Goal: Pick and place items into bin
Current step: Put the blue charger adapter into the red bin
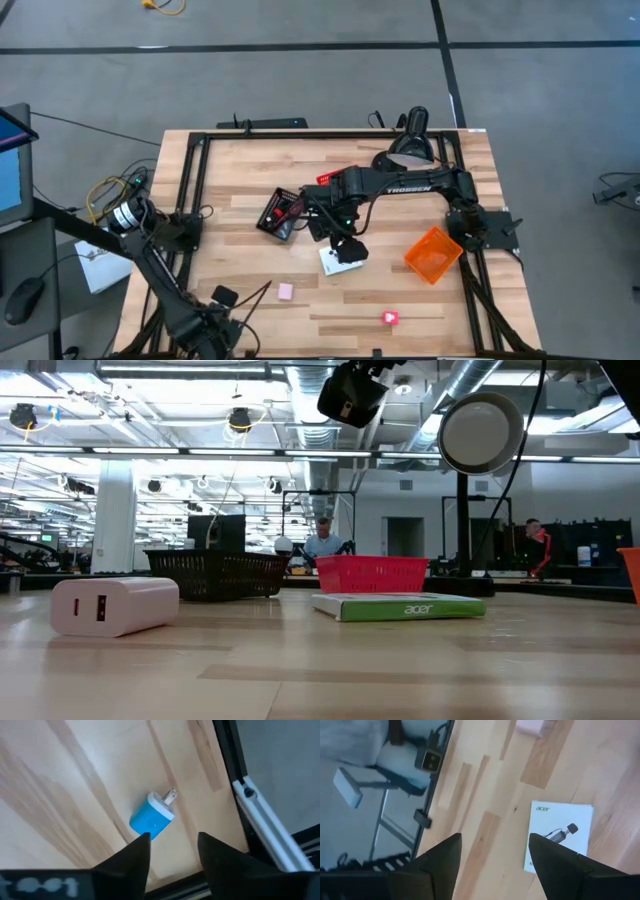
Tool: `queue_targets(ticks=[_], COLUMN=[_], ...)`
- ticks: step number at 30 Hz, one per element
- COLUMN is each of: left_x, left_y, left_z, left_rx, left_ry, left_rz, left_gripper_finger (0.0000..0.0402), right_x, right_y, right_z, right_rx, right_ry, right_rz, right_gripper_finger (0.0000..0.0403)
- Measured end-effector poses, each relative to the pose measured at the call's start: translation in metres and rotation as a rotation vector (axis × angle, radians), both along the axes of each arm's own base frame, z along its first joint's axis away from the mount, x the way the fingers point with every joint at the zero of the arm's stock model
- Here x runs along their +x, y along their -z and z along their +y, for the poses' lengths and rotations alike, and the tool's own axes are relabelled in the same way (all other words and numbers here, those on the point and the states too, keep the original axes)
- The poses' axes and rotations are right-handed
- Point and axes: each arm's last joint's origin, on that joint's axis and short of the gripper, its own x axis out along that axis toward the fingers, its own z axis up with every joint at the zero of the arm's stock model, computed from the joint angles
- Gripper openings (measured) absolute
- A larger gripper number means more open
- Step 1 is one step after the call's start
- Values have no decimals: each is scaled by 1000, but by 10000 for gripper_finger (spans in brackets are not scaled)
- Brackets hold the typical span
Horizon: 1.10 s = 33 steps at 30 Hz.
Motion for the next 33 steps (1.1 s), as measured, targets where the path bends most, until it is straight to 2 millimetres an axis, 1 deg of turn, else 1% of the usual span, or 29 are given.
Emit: queue_targets(ticks=[3,6,9,12,18,25,33], left_x=[-9,-17,-20,-23,-27,-30,-29], left_y=[9,16,21,28,37,51,60], left_z=[-5,-7,-5,-4,-4,4,3], left_rx=[1,27,86,90,74,124,87], left_ry=[63,121,136,164,255,304,360], left_rz=[-14,-52,-118,-103,-106,-115,-155], left_gripper_finger=[177,190,199,204,206,206,206], right_x=[2,3,4,5,6,7,7], right_y=[0,-1,-1,-1,-1,-2,-2], right_z=[0,0,0,1,1,1,1], right_rx=[15,23,27,35,41,42,43], right_ry=[71,106,118,145,170,171,170], right_rz=[27,44,42,46,54,48,44], right_gripper_finger=[225,225,225,225,225,225,225])
